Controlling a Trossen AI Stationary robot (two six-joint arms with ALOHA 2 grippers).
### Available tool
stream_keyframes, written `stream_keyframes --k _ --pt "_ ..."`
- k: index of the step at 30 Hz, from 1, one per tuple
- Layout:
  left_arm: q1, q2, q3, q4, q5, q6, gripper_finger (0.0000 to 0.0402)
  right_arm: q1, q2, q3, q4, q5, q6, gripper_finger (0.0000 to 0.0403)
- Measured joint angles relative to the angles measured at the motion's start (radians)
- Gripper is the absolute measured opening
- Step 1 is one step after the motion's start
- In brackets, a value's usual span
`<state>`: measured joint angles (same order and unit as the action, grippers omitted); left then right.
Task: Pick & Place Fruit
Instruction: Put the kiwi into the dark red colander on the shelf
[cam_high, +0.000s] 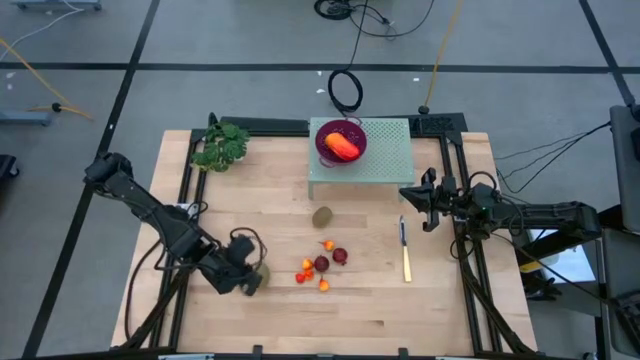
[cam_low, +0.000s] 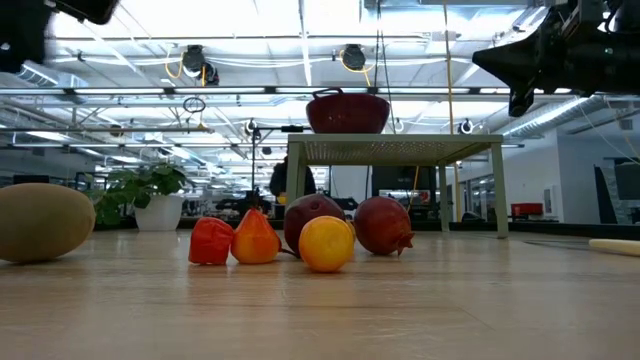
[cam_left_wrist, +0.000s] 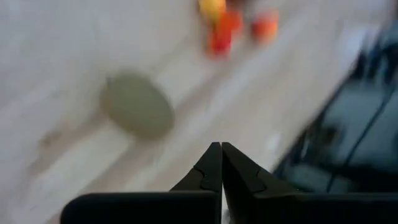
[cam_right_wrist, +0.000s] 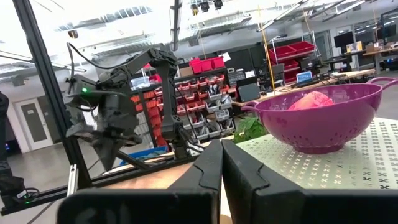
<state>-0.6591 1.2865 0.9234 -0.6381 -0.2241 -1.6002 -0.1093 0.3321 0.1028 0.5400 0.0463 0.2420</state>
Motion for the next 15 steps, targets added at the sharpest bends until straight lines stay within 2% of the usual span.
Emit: stream_keyframes --k 2,4,9,15 --pt "0.0 0.0 0.0 -0.004 -0.073 -0.062 0.0004 0.0 0.0 0.0 0.0 0.0 0.0 0.0004" --pt "-0.001 0.0 0.0 -0.002 -0.1 -0.086 0.0006 0.0 0.0 0.0 0.0 0.0 0.0 0.0004" --pt "0.0 0.0 0.0 0.005 -0.101 -0.124 0.0002 0.0 0.0 0.0 0.0 0.0 0.008 0.0004" --pt "0.0 0.0 0.0 0.051 -0.098 -0.156 0.0025 0.0 0.0 0.0 0.001 0.0 0.009 0.0004"
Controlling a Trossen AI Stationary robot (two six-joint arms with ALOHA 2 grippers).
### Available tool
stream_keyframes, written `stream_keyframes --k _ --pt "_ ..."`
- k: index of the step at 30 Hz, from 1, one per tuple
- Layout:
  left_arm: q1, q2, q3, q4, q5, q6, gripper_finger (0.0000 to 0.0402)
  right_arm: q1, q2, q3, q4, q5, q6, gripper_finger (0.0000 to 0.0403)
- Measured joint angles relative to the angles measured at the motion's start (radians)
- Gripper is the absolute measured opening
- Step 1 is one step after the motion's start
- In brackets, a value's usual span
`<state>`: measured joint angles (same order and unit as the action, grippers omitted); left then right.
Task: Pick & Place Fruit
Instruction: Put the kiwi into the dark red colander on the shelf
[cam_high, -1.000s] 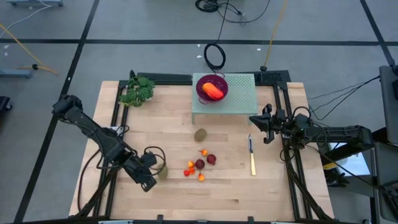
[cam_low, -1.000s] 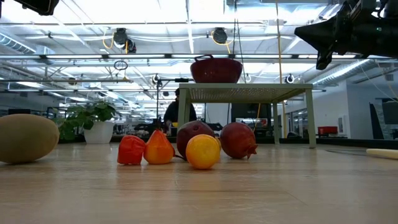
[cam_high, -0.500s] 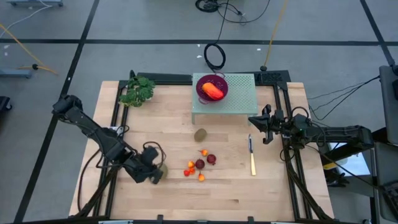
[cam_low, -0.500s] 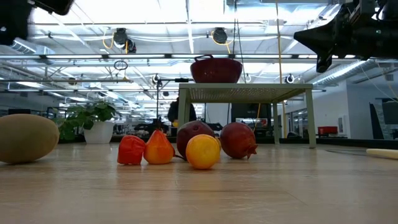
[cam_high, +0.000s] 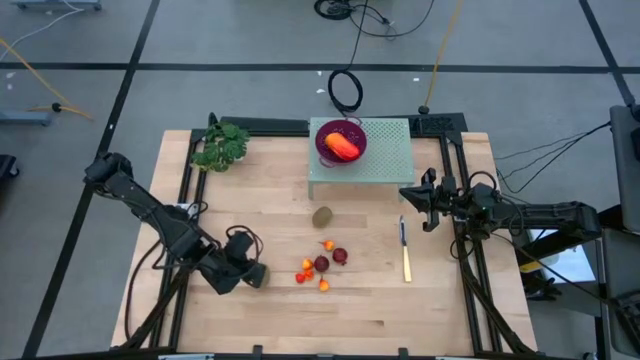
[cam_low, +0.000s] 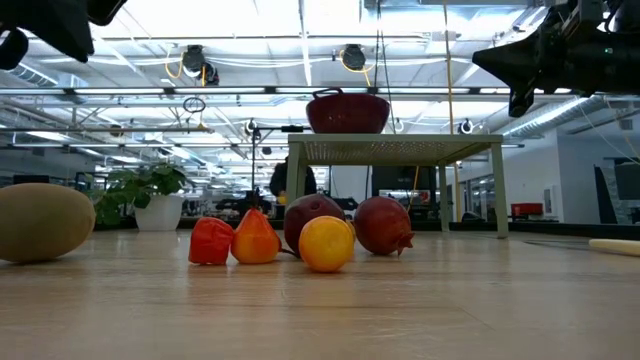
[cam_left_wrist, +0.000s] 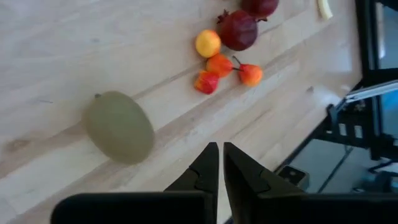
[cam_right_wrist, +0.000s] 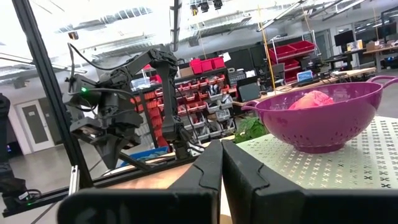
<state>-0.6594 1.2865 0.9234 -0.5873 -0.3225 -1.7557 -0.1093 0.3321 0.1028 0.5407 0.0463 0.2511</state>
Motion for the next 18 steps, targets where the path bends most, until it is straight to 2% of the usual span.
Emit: stream_keyframes --k 7,18 --pt "0.0 0.0 0.0 0.131 0.002 0.032 0.0067 0.0 0.0 0.0 0.0 0.0 -0.001 0.0004" --pt "0.005 0.011 0.0 0.147 0.007 0.009 0.0208 0.0 0.0 0.0 0.0 0.0 -0.001 0.0004"
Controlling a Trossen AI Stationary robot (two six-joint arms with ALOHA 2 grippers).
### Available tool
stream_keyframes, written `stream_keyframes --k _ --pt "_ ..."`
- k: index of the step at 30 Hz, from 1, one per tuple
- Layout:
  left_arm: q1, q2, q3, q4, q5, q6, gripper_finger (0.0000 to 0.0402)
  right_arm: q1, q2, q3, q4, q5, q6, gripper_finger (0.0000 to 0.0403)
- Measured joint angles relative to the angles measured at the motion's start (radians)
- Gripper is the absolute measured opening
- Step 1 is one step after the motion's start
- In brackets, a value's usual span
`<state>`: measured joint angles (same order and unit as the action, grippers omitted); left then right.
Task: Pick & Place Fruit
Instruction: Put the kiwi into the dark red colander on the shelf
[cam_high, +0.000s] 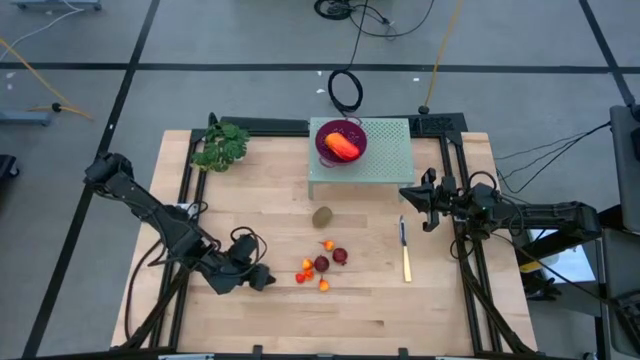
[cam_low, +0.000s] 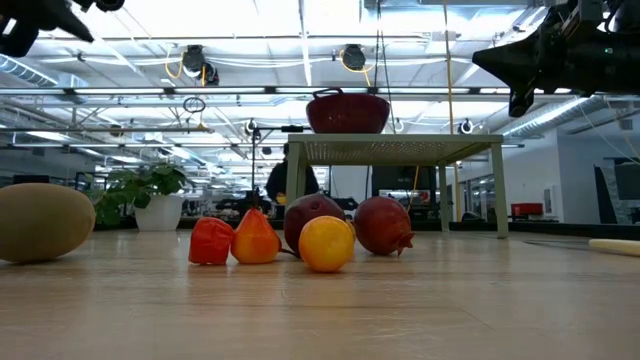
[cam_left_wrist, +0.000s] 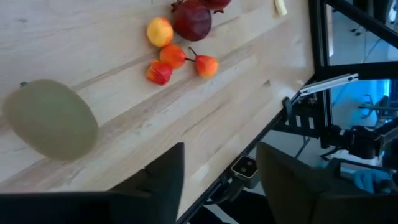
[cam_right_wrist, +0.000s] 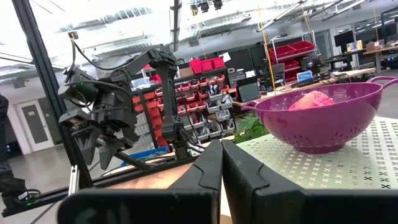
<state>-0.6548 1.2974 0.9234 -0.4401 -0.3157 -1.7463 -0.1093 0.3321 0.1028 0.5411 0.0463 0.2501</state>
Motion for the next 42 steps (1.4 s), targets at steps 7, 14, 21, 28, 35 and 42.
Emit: stream_keyframes --k 7,14,21,28,35,42 --pt "0.001 0.005 -0.001 -0.002 0.0 0.056 0.0254 0.0 0.0 0.0 0.0 0.0 0.0 0.0004" --pt "0.0 0.005 -0.001 0.035 -0.055 0.063 0.0262 0.0 0.0 0.0 0.0 0.0 0.0 0.0004" --pt "0.036 0.005 -0.001 -0.051 -0.007 -0.09 0.0262 0.0 0.0 0.0 0.0 0.0 0.0 0.0004" --pt "0.038 0.005 -0.001 -0.156 0.001 -0.258 0.0262 0.0 0.0 0.0 -0.001 0.0 0.0 0.0004" --pt "0.056 0.047 0.0 -0.271 0.122 -0.352 0.0262 0.0 0.0 0.0 -0.024 0.002 0.0 0.0004" --pt "0.099 0.155 0.0 -0.262 0.219 -0.346 0.0262 0.0 0.003 0.0 -0.052 0.003 -0.001 0.0004"
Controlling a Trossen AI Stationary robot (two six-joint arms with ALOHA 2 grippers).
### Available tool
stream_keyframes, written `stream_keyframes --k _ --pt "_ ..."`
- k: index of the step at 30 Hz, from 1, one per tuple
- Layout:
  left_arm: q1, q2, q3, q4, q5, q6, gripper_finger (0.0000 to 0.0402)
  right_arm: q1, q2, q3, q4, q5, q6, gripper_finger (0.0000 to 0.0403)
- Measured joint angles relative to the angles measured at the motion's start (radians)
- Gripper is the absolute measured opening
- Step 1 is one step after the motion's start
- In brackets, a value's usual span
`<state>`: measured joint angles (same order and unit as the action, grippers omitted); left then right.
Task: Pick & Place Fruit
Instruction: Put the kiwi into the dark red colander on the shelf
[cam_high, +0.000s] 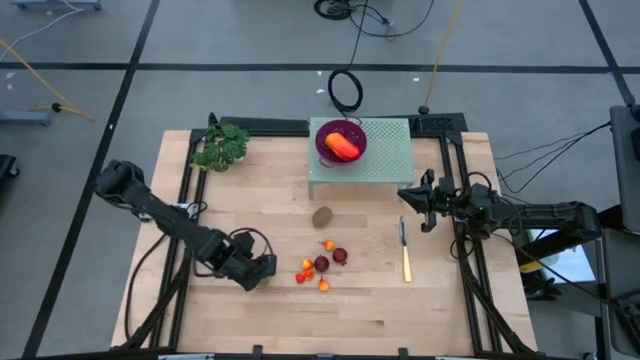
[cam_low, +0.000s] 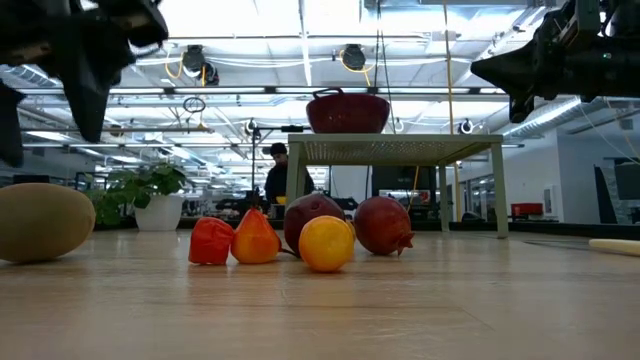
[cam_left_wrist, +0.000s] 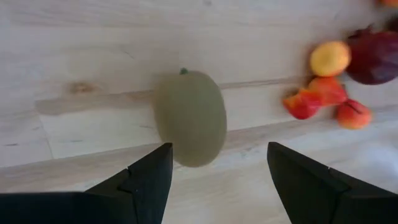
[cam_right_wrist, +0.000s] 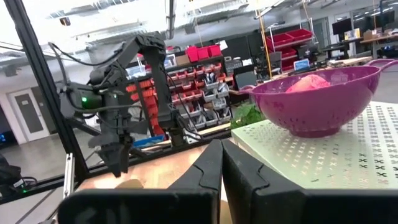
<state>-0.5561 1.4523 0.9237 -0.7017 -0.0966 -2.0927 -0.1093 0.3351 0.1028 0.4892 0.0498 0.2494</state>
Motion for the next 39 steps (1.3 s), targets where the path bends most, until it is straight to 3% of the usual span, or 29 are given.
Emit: stream_keyframes --k 39 --pt "0.046 0.182 0.002 0.022 0.114 0.003 0.0262 0.0 0.001 0.0 -0.031 0.0 0.0 0.0004"
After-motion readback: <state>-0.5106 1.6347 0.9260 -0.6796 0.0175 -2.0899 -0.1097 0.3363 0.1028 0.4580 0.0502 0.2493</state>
